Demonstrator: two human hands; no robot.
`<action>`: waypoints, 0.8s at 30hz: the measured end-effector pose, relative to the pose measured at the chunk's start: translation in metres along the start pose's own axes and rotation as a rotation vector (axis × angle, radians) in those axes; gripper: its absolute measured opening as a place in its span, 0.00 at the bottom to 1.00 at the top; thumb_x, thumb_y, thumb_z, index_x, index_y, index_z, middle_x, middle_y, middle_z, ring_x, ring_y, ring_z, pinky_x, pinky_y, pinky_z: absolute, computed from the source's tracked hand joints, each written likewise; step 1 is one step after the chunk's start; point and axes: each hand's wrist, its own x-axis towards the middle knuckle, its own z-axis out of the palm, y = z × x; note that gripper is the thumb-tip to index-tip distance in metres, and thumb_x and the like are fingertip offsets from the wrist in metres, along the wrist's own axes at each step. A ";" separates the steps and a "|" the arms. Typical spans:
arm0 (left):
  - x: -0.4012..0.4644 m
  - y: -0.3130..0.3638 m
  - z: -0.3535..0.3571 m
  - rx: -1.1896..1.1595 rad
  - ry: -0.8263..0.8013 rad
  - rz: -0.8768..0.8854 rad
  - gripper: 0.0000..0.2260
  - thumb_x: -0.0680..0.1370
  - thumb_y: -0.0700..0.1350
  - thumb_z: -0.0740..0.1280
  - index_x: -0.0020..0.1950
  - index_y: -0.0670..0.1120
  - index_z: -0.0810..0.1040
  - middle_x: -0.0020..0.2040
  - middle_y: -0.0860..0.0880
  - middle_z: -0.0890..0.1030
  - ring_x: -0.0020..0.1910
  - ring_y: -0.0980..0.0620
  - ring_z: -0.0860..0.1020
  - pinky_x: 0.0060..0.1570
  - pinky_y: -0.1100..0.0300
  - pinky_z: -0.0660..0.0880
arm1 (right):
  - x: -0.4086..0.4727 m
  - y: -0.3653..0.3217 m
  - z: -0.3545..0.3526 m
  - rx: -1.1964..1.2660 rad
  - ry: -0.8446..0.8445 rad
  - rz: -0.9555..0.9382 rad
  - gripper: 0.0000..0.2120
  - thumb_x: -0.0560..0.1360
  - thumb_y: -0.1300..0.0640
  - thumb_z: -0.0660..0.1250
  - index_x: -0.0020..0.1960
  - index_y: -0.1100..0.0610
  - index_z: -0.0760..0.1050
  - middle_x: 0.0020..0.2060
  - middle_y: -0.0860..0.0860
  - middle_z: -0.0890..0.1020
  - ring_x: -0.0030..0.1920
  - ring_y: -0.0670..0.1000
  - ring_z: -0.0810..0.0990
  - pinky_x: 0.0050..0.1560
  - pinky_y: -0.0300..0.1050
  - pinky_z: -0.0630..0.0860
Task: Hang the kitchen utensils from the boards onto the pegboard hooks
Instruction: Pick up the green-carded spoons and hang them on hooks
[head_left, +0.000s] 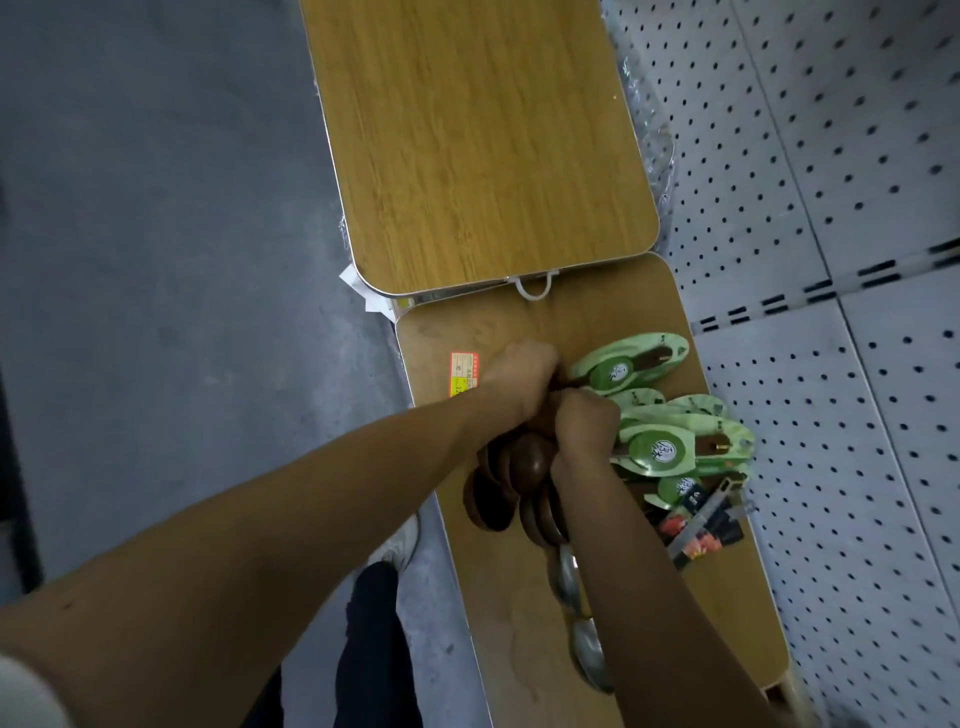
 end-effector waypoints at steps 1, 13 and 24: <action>-0.003 -0.001 -0.006 -0.056 0.027 0.000 0.11 0.74 0.43 0.71 0.56 0.47 0.81 0.55 0.45 0.83 0.55 0.45 0.81 0.54 0.55 0.78 | -0.003 0.001 -0.002 0.023 -0.022 -0.021 0.13 0.69 0.63 0.64 0.27 0.53 0.75 0.29 0.51 0.78 0.37 0.55 0.76 0.45 0.54 0.75; -0.082 0.048 -0.099 -0.287 0.228 0.311 0.06 0.76 0.47 0.72 0.52 0.48 0.85 0.47 0.51 0.86 0.46 0.54 0.81 0.49 0.54 0.78 | -0.094 -0.043 -0.056 0.257 -0.007 -0.338 0.09 0.79 0.57 0.66 0.42 0.49 0.80 0.43 0.53 0.84 0.48 0.52 0.82 0.53 0.51 0.81; -0.251 0.125 -0.156 -0.594 0.060 0.523 0.02 0.75 0.39 0.73 0.44 0.44 0.83 0.43 0.46 0.86 0.45 0.50 0.84 0.48 0.58 0.78 | -0.277 -0.062 -0.143 0.622 0.120 -0.382 0.07 0.76 0.64 0.69 0.54 0.63 0.81 0.38 0.49 0.86 0.42 0.45 0.84 0.45 0.37 0.80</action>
